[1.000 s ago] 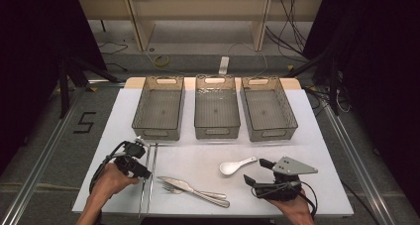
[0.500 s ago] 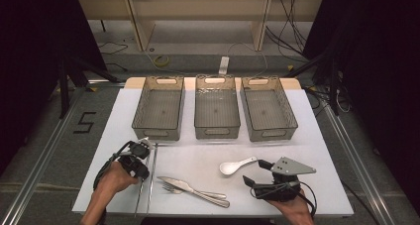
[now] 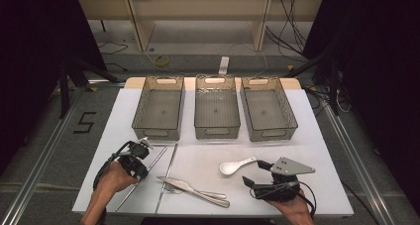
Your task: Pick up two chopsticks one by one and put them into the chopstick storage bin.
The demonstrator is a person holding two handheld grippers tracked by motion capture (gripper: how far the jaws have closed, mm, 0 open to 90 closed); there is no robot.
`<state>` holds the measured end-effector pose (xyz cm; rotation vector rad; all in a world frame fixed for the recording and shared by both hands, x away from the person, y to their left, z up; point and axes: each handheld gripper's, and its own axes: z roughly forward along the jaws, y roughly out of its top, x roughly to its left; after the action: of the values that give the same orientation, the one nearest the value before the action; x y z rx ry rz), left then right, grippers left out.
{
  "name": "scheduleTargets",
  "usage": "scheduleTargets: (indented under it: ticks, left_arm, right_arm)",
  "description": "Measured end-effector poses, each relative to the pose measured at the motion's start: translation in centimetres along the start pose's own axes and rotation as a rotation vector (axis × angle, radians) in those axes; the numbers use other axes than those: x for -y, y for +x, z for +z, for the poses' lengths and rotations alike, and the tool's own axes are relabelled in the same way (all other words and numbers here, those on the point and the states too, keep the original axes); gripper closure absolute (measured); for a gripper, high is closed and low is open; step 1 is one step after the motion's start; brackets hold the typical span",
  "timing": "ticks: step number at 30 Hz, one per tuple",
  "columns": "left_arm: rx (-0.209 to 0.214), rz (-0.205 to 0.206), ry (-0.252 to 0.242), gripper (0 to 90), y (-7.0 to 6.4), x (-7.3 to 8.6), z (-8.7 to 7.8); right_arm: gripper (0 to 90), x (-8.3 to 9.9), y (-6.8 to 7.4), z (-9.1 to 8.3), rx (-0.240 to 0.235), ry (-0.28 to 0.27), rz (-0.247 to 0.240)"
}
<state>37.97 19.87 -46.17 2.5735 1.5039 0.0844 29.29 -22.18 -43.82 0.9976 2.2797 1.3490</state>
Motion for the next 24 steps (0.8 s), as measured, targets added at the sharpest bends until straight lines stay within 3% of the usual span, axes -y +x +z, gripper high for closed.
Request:
scheduleTargets:
  ticks: [10, 19, 24]
  left_arm:
    - [0.015, -0.007, -0.059, 85.1, 0.9, 0.4, -0.6]
    - [0.04, 0.013, -0.149, 85.1, 1.3, 1.0, -3.4]
    - [0.049, 0.026, -0.228, 85.1, 1.2, 0.9, -5.2]
  right_arm:
    - [27.1, 0.0, -0.1, 0.0, -0.006, -0.009, 0.003]
    - [27.2, 0.0, -0.1, -0.1, -0.007, -0.012, 0.01]
    - [27.2, 0.0, -0.2, -0.1, -0.008, -0.011, 0.012]
